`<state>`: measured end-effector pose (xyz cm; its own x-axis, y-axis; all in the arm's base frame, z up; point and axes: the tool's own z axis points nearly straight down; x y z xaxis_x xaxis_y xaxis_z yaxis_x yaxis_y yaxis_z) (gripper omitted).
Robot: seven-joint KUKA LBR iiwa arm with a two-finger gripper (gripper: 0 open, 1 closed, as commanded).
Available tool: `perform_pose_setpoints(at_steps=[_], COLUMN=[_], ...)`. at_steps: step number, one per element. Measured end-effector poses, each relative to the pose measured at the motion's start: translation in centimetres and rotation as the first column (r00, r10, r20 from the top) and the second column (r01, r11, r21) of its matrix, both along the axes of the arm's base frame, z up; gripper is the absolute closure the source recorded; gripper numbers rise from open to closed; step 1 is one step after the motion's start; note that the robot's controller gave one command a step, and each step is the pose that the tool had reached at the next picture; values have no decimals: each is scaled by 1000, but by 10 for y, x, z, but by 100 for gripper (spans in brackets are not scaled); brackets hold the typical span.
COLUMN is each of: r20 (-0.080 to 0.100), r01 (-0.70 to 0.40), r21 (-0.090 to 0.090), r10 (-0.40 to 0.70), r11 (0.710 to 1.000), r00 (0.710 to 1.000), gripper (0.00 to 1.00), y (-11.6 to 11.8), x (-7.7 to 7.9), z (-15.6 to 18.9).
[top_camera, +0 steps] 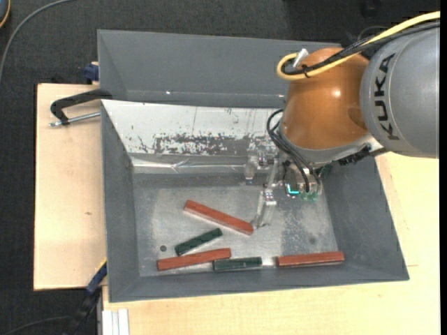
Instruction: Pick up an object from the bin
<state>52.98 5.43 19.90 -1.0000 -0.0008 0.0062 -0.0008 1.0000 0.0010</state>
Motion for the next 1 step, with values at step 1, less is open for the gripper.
perform_pose_setpoints(at_steps=[1], r20=[1], r01=[-235], r21=[1], r10=[235], r11=[972], r00=[972], gripper=[0], y=[-2], x=[1], z=[-132])
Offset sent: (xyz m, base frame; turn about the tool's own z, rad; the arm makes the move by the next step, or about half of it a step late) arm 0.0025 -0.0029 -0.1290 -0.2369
